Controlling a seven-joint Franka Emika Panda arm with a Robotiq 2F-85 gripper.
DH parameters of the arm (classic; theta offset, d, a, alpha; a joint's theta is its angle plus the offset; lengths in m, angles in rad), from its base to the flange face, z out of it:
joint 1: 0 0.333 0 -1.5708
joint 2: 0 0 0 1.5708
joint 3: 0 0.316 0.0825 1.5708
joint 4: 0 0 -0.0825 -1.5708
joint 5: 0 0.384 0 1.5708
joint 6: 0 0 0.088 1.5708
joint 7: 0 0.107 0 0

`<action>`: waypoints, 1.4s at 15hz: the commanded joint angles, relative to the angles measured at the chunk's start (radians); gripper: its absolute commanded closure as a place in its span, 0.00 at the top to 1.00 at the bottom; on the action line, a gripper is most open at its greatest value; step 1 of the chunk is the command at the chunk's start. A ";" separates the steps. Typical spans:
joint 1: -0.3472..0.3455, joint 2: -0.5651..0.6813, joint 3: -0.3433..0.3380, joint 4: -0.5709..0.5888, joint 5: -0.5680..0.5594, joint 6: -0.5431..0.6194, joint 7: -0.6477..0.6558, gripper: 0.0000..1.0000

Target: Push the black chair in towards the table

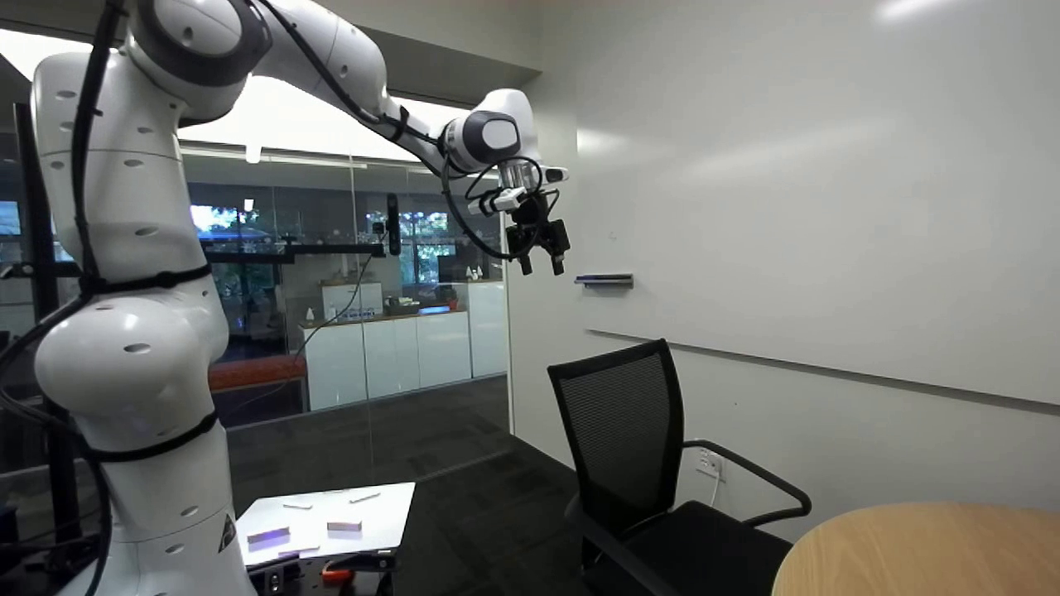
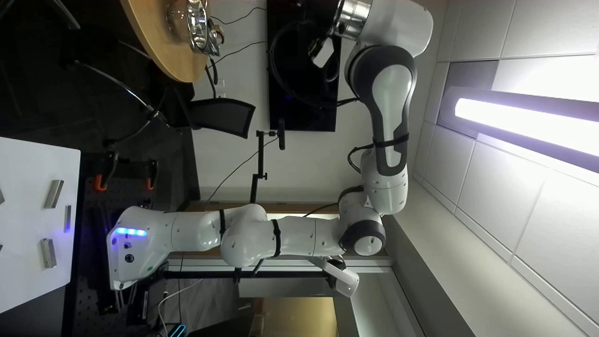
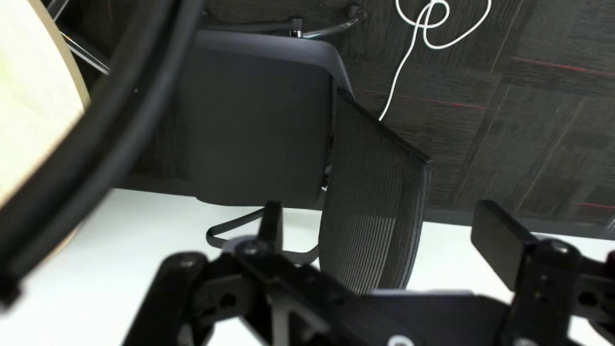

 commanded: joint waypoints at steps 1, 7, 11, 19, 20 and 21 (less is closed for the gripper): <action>0.007 0.013 -0.005 0.016 -0.002 -0.006 0.002 1.00; 0.043 0.124 0.029 0.139 -0.054 -0.022 0.005 1.00; 0.100 0.262 0.063 0.269 -0.130 -0.048 0.000 1.00; 0.226 0.549 0.035 0.576 -0.255 -0.110 0.010 1.00; 0.245 0.586 0.032 0.618 -0.262 -0.134 0.006 1.00; 0.264 0.624 0.029 0.659 -0.264 -0.158 -0.001 1.00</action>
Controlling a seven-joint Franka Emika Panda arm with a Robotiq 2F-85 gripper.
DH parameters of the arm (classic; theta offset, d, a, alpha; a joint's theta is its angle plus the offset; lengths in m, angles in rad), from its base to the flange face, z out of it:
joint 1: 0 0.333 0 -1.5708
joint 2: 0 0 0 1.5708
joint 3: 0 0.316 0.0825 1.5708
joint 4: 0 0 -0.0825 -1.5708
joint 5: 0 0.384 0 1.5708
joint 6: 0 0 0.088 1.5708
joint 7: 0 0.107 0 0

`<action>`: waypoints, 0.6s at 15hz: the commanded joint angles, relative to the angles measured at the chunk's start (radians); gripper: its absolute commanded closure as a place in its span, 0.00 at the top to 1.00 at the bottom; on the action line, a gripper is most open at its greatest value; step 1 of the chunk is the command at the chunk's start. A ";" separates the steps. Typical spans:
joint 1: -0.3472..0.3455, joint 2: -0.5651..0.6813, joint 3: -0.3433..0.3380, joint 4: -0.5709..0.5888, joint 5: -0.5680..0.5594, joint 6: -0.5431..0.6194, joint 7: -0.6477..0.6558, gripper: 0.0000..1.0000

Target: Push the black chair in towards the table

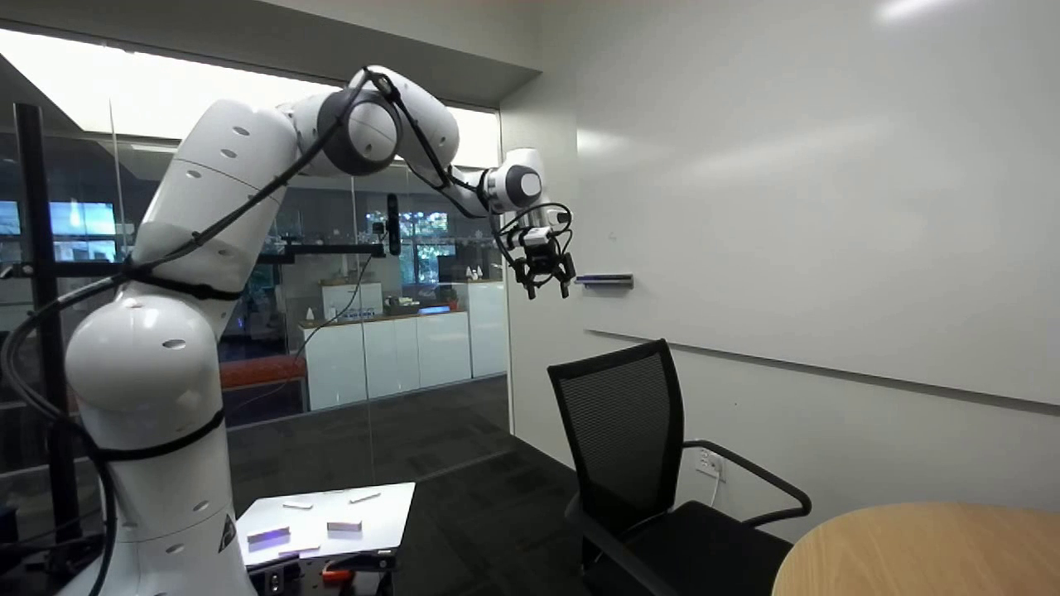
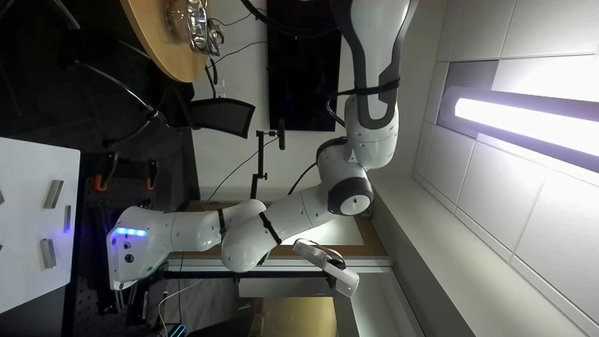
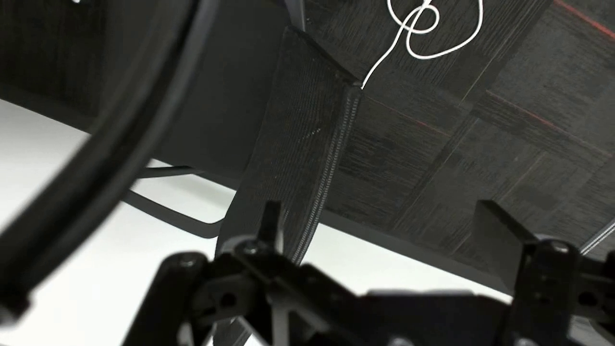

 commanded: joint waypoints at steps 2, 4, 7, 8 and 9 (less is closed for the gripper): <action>0.102 0.187 -0.030 0.238 -0.025 -0.138 -0.013 1.00; 0.137 0.252 -0.044 0.315 -0.020 -0.176 -0.019 1.00; 0.189 0.338 -0.087 0.421 -0.022 -0.202 0.002 1.00; 0.204 0.364 -0.107 0.451 -0.027 -0.201 0.012 1.00; 0.218 0.389 -0.129 0.475 -0.035 -0.191 0.022 1.00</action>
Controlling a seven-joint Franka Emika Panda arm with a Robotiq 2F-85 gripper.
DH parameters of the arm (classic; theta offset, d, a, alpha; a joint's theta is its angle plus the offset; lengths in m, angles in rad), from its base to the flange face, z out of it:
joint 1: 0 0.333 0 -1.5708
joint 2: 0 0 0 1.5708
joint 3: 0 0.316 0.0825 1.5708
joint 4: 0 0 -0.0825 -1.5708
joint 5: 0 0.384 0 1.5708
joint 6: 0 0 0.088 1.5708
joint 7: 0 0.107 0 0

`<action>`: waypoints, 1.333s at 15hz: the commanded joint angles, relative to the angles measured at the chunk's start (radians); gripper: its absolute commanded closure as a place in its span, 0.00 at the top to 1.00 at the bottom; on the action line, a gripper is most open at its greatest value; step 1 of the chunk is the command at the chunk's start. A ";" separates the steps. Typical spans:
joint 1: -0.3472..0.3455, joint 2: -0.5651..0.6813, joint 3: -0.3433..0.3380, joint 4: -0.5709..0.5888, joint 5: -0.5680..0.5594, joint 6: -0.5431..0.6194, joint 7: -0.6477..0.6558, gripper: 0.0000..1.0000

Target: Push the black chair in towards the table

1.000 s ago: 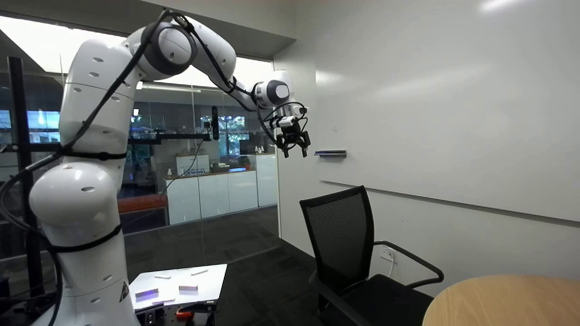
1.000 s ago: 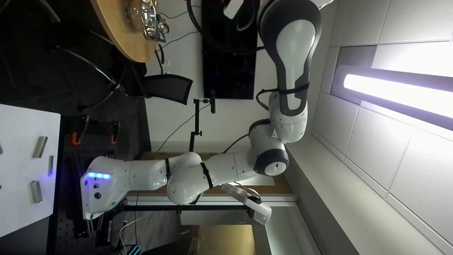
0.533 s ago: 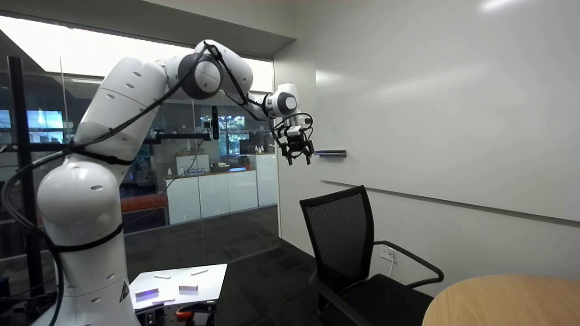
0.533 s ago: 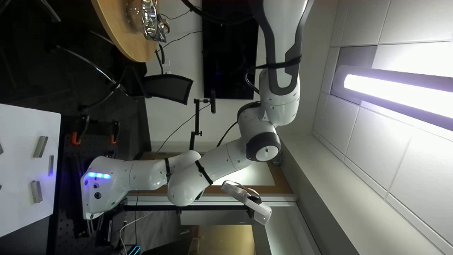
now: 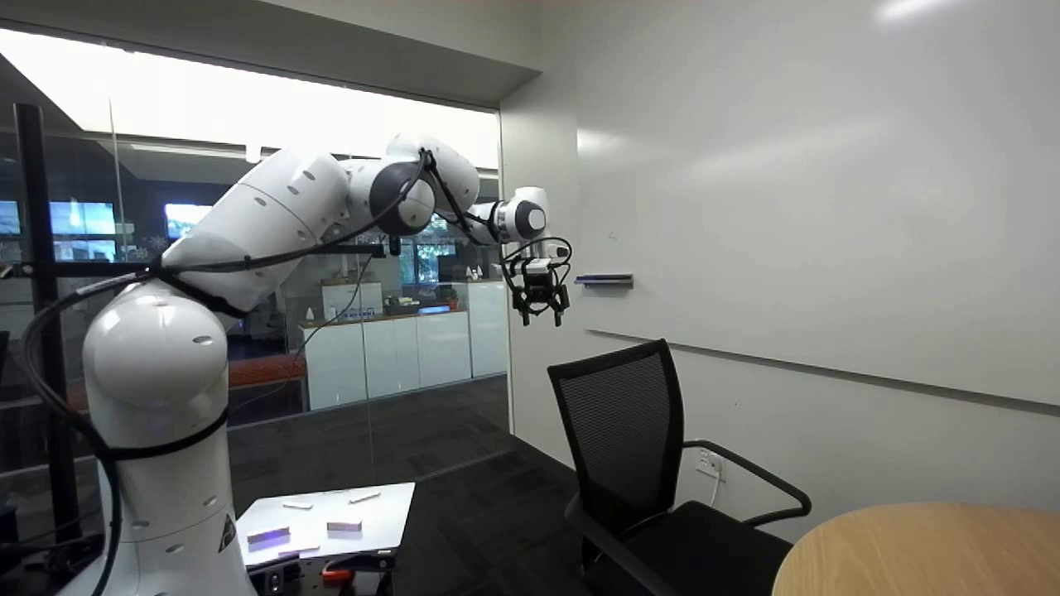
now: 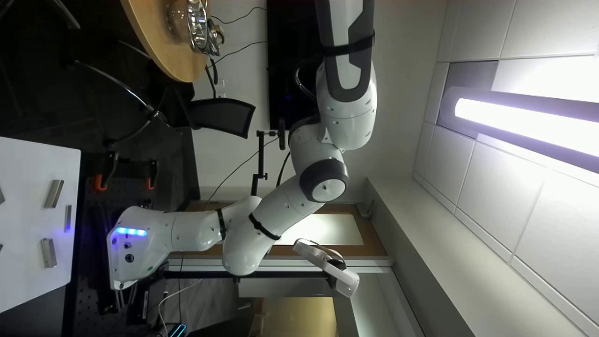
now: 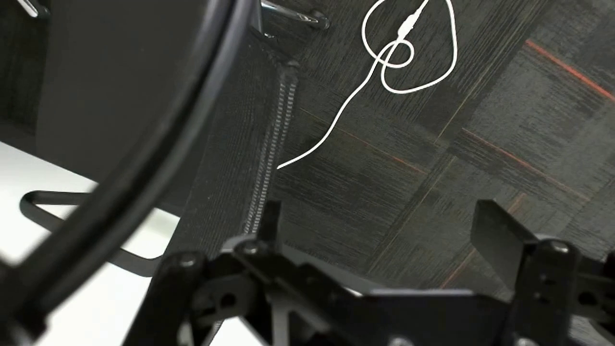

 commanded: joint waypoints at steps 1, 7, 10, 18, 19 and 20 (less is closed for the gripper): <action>0.060 0.109 -0.072 0.161 -0.024 -0.036 0.028 1.00; 0.110 0.229 -0.159 0.290 -0.031 -0.048 0.036 1.00; 0.125 0.275 -0.184 0.347 -0.026 -0.069 0.033 1.00; 0.124 0.325 -0.227 0.375 -0.022 -0.064 0.056 1.00; 0.123 0.330 -0.227 0.376 -0.018 -0.070 0.059 1.00; 0.123 0.336 -0.226 0.379 -0.013 -0.074 0.063 0.75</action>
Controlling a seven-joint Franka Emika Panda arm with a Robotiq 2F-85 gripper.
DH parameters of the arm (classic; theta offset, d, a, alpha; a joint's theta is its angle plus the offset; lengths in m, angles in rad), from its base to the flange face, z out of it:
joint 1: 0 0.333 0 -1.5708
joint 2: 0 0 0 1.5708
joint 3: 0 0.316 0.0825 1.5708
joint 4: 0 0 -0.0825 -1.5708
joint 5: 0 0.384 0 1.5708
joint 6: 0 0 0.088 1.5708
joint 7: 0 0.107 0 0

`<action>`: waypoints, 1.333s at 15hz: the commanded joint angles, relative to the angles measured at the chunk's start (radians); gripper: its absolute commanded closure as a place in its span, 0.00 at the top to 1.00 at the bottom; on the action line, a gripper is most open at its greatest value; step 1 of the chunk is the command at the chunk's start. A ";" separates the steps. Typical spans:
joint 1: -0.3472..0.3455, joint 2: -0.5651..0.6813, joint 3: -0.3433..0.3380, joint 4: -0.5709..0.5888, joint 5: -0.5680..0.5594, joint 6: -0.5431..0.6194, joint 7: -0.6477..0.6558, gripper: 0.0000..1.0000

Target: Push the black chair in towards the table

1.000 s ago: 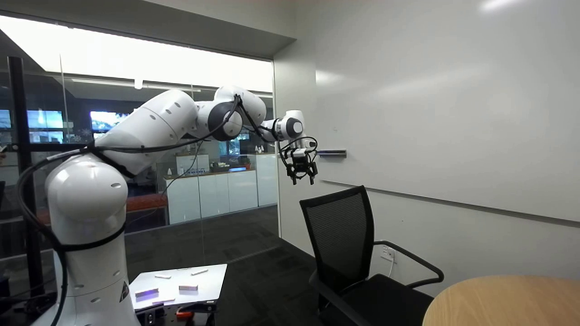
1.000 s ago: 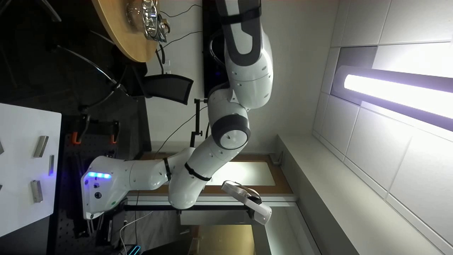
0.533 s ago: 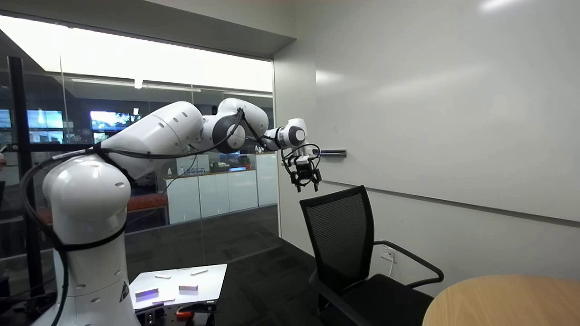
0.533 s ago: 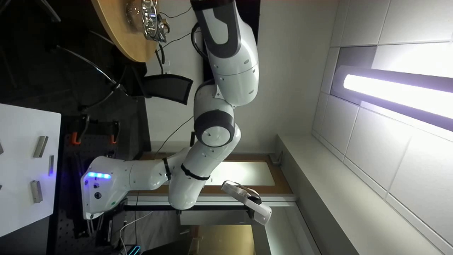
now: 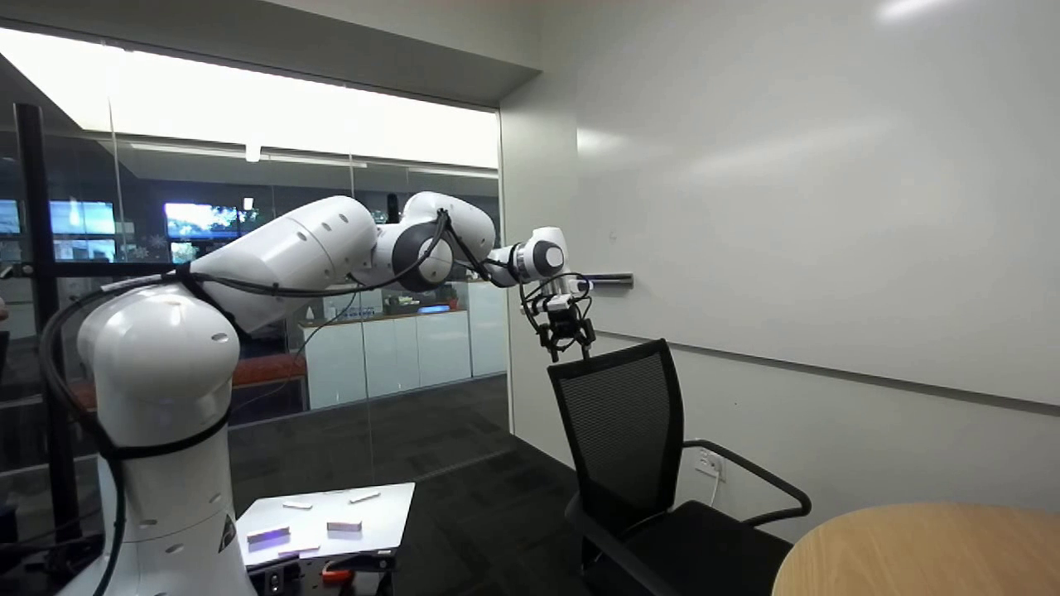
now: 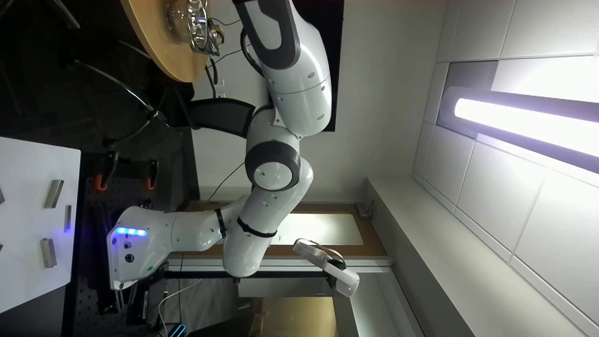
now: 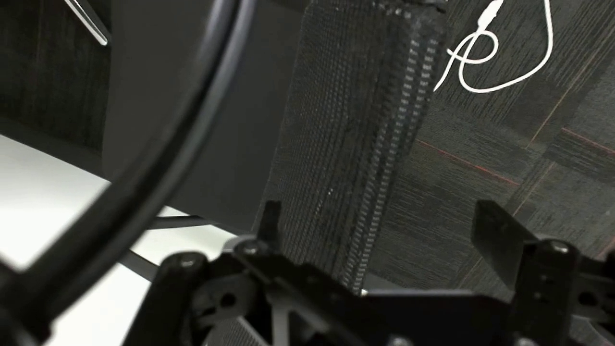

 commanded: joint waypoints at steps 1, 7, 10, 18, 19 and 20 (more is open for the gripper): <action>0.013 0.038 -0.012 0.056 -0.003 -0.048 0.031 0.74; 0.031 0.083 -0.015 0.091 -0.008 -0.065 0.044 0.29; 0.047 0.105 -0.033 0.121 -0.024 -0.071 0.061 0.08; 0.042 0.165 -0.077 0.188 -0.004 -0.076 0.319 0.02; 0.034 0.168 -0.078 0.194 -0.001 -0.070 0.361 0.02; 0.025 0.172 -0.078 0.197 0.002 -0.063 0.398 0.02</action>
